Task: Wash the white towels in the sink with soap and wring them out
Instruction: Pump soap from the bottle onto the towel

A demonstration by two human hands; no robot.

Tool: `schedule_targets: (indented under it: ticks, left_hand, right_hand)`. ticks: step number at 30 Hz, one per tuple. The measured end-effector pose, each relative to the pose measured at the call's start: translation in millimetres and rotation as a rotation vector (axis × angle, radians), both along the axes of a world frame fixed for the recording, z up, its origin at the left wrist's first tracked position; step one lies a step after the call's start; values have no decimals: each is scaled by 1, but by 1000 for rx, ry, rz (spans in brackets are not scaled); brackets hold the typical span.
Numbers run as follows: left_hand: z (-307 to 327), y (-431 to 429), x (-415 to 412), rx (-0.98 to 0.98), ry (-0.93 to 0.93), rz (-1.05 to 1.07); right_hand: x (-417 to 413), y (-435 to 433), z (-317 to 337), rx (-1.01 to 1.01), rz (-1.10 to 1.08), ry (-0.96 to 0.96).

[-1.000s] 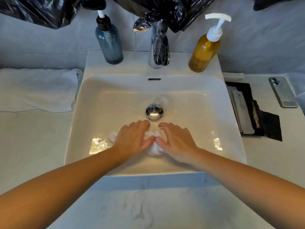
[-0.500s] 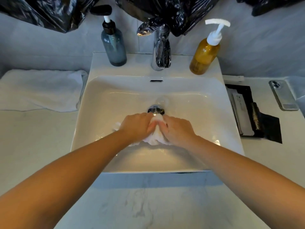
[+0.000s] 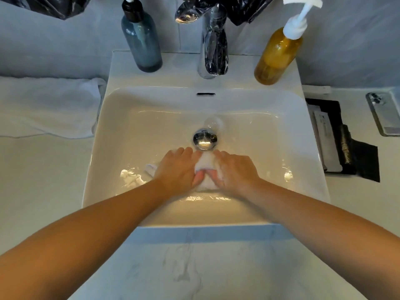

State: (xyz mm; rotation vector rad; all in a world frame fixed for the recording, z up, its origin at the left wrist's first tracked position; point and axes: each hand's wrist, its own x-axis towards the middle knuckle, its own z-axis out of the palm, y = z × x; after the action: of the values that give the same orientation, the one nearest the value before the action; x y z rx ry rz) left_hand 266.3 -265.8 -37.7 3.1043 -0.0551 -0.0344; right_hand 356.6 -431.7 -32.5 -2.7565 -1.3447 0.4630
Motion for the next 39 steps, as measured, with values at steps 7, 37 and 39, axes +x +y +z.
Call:
schedule_targets:
  ticks: [7,37,39]
  left_hand:
    - [37,14,24,-260,232,114]
    - [96,-56,1,-1466,-66,870]
    - [92,-55,4,-1347,-101,901]
  right_hand:
    - [19,8,35,28,-178,277]
    - [-63,42,98,988,-956,670]
    - [-56,46,90,949,-1015,542]
